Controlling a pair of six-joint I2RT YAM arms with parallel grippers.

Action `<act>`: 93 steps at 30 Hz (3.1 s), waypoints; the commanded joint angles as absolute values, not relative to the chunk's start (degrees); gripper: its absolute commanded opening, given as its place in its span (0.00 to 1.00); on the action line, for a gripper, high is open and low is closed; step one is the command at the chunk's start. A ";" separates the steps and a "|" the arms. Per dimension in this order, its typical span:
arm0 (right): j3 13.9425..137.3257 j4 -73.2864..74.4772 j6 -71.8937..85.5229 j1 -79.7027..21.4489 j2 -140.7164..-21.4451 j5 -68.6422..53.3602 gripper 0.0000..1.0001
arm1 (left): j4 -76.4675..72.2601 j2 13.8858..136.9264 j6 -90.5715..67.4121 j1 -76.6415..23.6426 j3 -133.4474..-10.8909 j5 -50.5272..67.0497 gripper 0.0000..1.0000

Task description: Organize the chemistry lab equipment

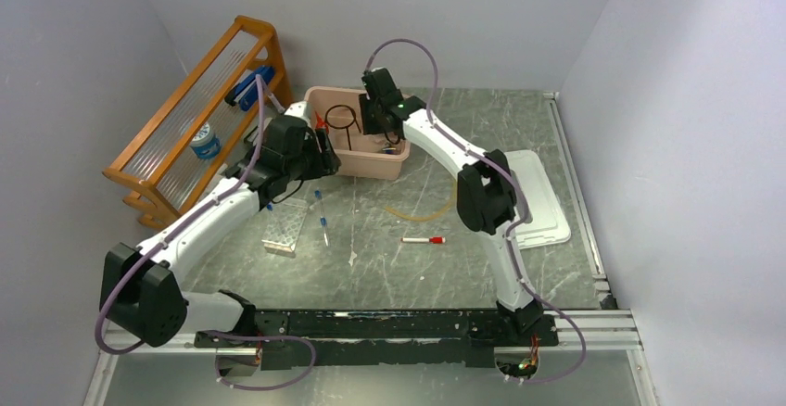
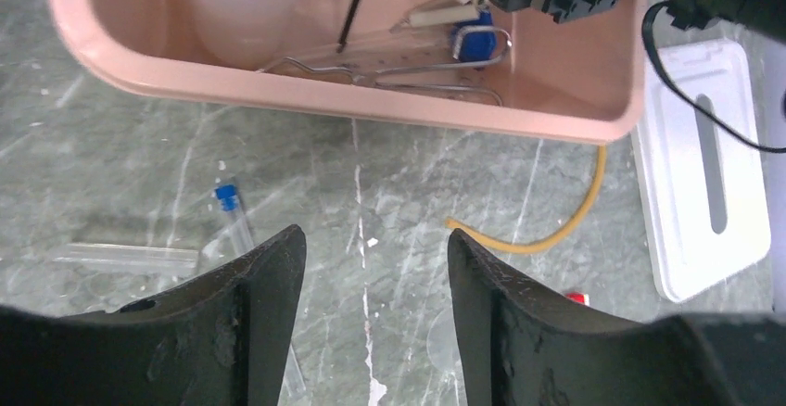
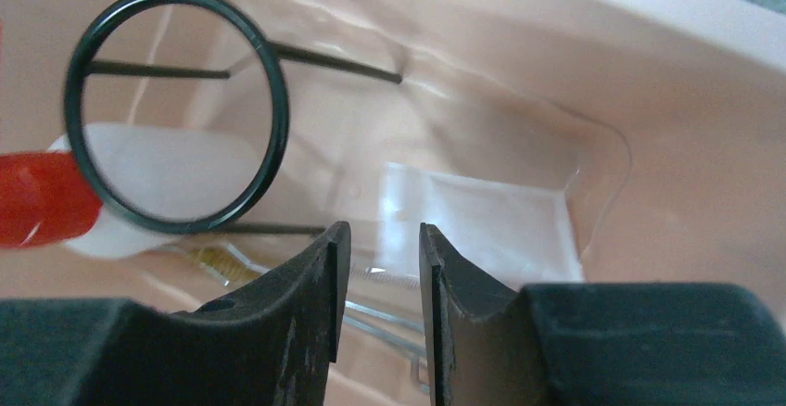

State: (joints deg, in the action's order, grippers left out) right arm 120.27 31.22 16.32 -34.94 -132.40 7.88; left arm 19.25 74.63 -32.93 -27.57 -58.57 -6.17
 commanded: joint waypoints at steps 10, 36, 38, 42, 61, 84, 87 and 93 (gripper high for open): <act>91.18 19.36 22.87 -33.32 -99.93 6.22 0.37 | 0.49 68.83 -14.03 -33.53 -47.70 21.63 0.76; 53.23 17.22 42.41 -27.70 -72.50 4.23 0.38 | -14.14 82.80 -7.21 -53.16 -38.96 7.31 0.40; 53.57 17.54 41.84 -27.70 -72.58 4.66 0.38 | -15.68 83.45 -7.44 -53.32 -38.64 6.96 0.33; 54.42 17.66 40.25 -27.61 -72.84 4.71 0.38 | -15.69 83.71 -7.73 -53.36 -39.16 5.88 0.14; 47.57 -7.93 14.58 -27.67 -66.72 -24.54 0.52 | 2.79 80.18 -24.97 -38.65 -59.53 15.65 0.05; 73.40 0.41 53.70 -26.87 -90.99 -19.79 0.54 | -14.24 91.46 -57.78 -17.86 -68.50 31.33 0.05; 73.37 -5.31 57.96 -26.87 -93.36 -24.29 0.52 | -15.26 92.45 -58.58 -17.75 -68.70 32.03 0.05; 71.55 -15.66 62.39 -26.64 -95.40 -25.77 0.26 | -13.92 92.90 -57.33 -17.33 -69.80 31.65 0.08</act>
